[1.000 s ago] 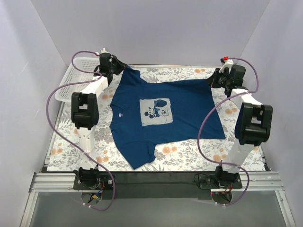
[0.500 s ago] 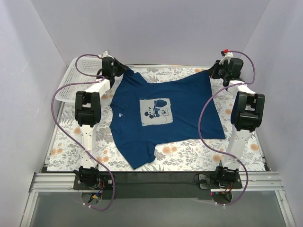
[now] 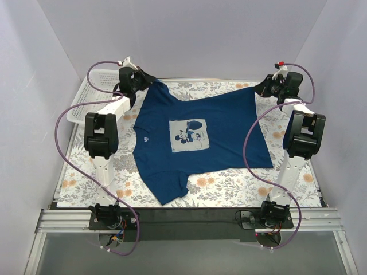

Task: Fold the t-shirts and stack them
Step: Fold the tshirt

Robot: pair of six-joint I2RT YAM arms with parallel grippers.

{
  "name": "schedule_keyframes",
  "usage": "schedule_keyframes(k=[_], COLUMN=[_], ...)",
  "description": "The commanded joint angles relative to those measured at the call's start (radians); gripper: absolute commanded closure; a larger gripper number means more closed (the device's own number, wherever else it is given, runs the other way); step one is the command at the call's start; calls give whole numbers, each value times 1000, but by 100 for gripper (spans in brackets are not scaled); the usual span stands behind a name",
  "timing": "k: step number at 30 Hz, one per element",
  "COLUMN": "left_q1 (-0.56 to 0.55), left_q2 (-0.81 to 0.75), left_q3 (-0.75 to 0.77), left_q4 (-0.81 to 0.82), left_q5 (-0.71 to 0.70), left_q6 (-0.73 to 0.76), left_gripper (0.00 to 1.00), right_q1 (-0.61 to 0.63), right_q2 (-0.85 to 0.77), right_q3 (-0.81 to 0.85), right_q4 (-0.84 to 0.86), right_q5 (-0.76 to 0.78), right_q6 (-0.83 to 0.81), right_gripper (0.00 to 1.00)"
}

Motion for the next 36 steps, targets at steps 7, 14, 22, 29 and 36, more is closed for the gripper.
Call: schedule_keyframes(k=[7, 14, 22, 29, 36], left_q1=[16, 31, 37, 37, 42], left_q2=[-199, -294, -389, -489, -576], left_q3=[-135, -253, -385, -494, -560], left_q4=[52, 64, 78, 90, 89], left_q5=[89, 106, 140, 135, 115], left_q6=[57, 74, 82, 85, 99], left_gripper=[100, 100, 100, 100, 100], right_q1=[-15, -38, -64, -79, -96], right_q2=[-9, -48, -82, -124, -156], right_q3=[8, -45, -110, -160, -196], right_q4=[68, 100, 107, 109, 114], right_q5=[-158, -215, -264, -284, -298], right_q6=[46, 57, 66, 71, 66], right_gripper=[99, 99, 99, 99, 99])
